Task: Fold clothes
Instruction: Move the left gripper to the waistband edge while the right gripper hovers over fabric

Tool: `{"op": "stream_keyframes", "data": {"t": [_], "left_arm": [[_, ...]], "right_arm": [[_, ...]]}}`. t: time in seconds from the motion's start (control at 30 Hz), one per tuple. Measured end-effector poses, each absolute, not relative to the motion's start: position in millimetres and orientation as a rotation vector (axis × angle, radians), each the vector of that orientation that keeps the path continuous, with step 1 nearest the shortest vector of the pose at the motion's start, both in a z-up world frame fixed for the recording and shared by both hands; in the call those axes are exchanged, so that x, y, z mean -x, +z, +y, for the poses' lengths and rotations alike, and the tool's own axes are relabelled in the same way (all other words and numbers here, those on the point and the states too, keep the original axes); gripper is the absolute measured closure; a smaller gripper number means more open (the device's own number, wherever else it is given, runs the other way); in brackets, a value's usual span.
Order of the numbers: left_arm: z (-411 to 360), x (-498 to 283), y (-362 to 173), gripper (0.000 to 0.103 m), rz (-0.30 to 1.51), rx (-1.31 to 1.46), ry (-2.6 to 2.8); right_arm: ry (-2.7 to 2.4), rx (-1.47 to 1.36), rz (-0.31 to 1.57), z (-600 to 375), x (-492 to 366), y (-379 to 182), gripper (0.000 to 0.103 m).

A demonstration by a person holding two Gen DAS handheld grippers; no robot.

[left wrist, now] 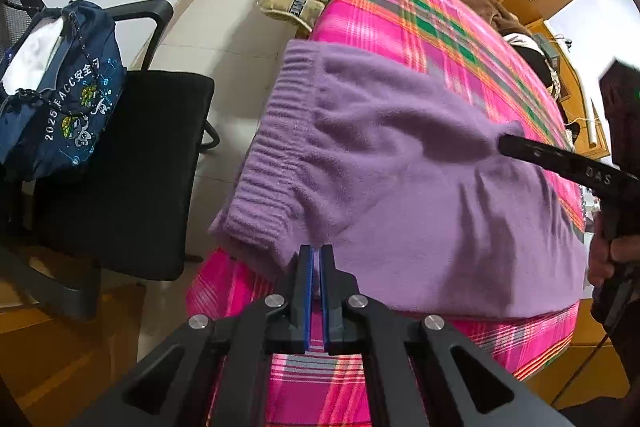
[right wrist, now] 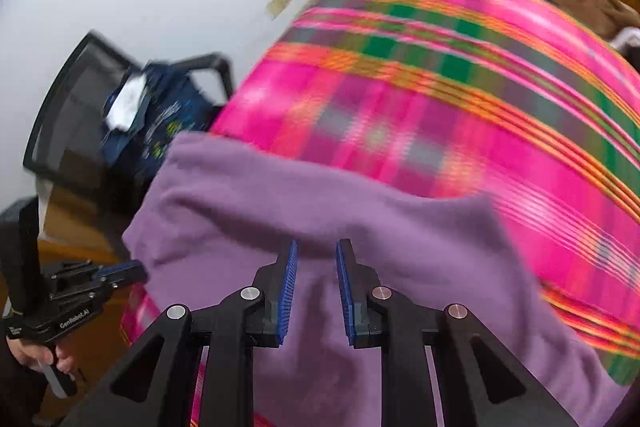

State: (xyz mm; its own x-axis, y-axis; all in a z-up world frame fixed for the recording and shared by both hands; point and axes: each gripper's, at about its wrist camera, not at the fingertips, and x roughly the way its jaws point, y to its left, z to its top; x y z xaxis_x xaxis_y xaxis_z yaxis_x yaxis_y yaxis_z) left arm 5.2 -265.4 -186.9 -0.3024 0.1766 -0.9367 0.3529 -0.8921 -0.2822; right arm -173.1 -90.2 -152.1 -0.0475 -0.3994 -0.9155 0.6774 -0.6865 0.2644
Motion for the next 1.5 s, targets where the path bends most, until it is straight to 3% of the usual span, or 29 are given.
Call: {"op": "stream_keyframes", "data": {"t": [0.23,0.47,0.83,1.13,1.5], "left_arm": [[-269.5,-4.7,-190.5,0.101,0.669,-1.814,-2.362],[-275.2,27.0,-152.5,0.101,0.686,-1.713,-2.504],[-284.3,111.6,-196.3,0.101,0.567,-1.848,-2.501],[-308.1,84.9,-178.5,0.101,0.664,-1.778,-2.513],[-328.3,36.8,-185.0,0.099,0.753,-1.75,-2.405]], "right_arm": [[-1.85,-1.536,0.348,-122.3,196.2,-176.3,0.083],[-1.864,-1.504,0.284,-103.1,185.7,-152.3,0.082],[-1.887,-1.61,0.224,-69.0,165.0,-158.3,0.082],[-1.842,-1.552,0.237,-98.5,165.0,-149.5,0.082],[-1.769,-1.551,0.393,-163.6,169.0,-174.8,0.081]]}}
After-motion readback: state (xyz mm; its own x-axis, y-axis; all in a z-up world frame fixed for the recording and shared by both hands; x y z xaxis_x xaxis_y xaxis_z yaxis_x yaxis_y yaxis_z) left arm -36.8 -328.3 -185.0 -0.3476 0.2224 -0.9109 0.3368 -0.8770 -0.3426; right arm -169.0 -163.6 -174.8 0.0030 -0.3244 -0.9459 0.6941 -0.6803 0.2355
